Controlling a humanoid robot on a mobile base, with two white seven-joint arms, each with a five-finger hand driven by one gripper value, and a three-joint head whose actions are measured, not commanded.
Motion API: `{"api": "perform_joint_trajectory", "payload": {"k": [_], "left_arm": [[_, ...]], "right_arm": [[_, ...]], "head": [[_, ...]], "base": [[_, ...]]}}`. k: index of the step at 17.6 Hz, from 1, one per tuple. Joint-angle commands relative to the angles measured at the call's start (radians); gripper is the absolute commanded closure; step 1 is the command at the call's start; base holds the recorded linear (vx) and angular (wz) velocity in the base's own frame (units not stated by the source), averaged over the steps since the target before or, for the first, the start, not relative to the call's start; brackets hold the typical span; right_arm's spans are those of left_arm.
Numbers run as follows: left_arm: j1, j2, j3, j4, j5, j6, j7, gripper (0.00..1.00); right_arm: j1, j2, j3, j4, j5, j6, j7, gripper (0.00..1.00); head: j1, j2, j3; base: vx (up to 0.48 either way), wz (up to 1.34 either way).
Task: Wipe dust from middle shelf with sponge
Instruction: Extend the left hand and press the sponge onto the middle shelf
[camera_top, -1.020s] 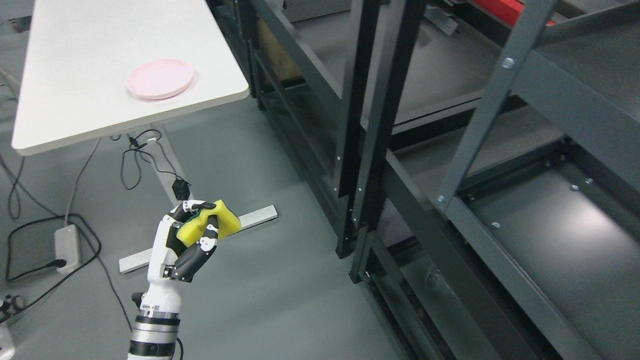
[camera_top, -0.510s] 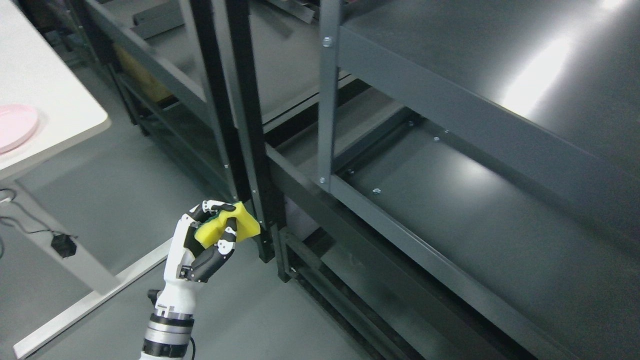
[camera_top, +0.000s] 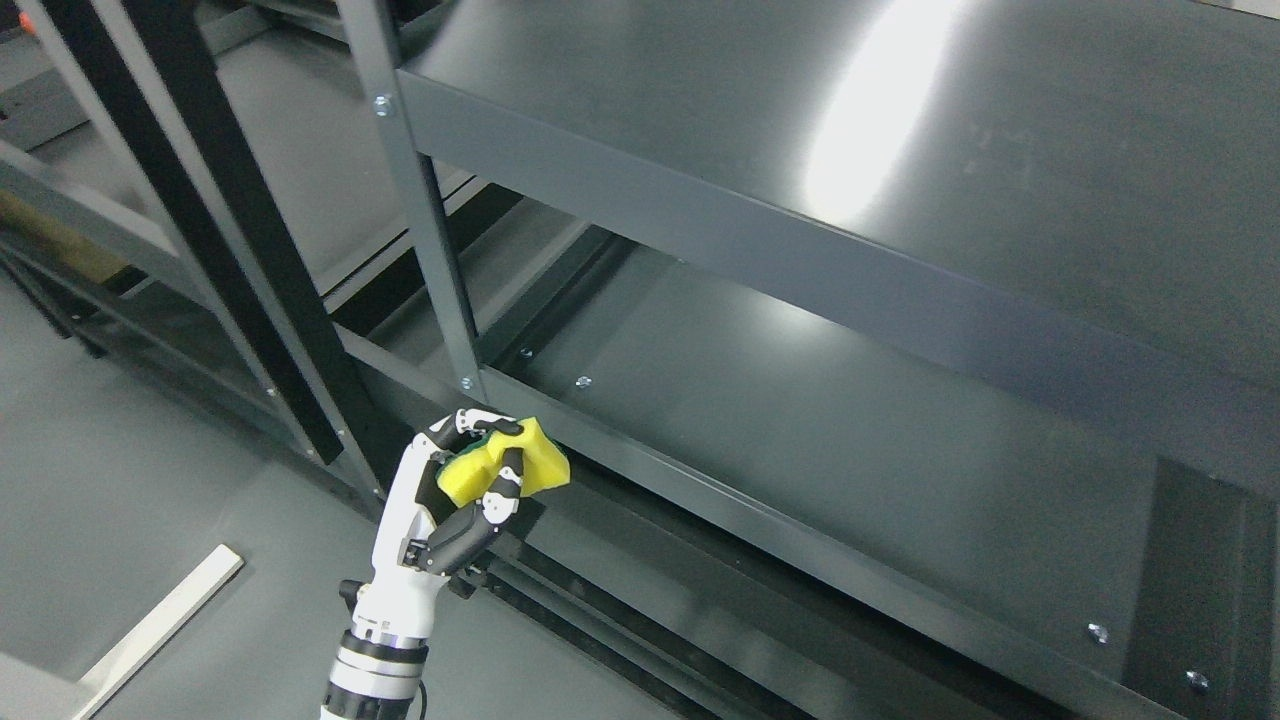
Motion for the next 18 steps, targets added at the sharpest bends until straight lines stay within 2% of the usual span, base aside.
{"api": "perform_joint_trajectory", "payload": {"k": [1,4,9,12,16,18], "left_arm": [[0.002,0.017,-0.179,0.0,-0.021,-0.067,-0.039,0.99],[-0.004,0.017,-0.285,0.0,-0.057,-0.146,-0.106,0.99],[-0.051,0.017,-0.403,0.0,-0.221,-0.289,-0.223,0.99],[-0.134,0.017,-0.413,0.0,-0.327,-0.334,-0.224,0.99],[-0.312,0.017,-0.413,0.0,-0.482,-0.41,-0.226,0.99],[-0.409,0.017,-0.413,0.0,-0.505,-0.415,-0.227,0.99]], "right_arm": [[0.0,-0.017,0.0,-0.017,0.0,0.001,-0.001,0.0],[0.0,-0.017,0.0,-0.017,0.0,0.001,-0.001,0.0],[0.0,-0.017,0.0,-0.017,0.0,0.001,-0.001,0.0],[0.0,-0.017,0.0,-0.017,0.0,0.001,-0.001,0.0],[0.0,-0.017,0.0,-0.017,0.0,0.001,-0.001,0.0],[0.0,-0.017,0.0,-0.017,0.0,0.001,-0.001,0.0]], "head": [[0.0,0.0,0.0],[0.0,0.0,0.0],[0.0,0.0,0.0],[0.0,0.0,0.0],[0.0,-0.001,0.0],[0.0,-0.001,0.0]], "base": [[0.005,-0.49],[0.011,-0.55],[0.012,-0.57],[0.01,-0.53],[0.005,-0.46],[0.001,-0.28]]}}
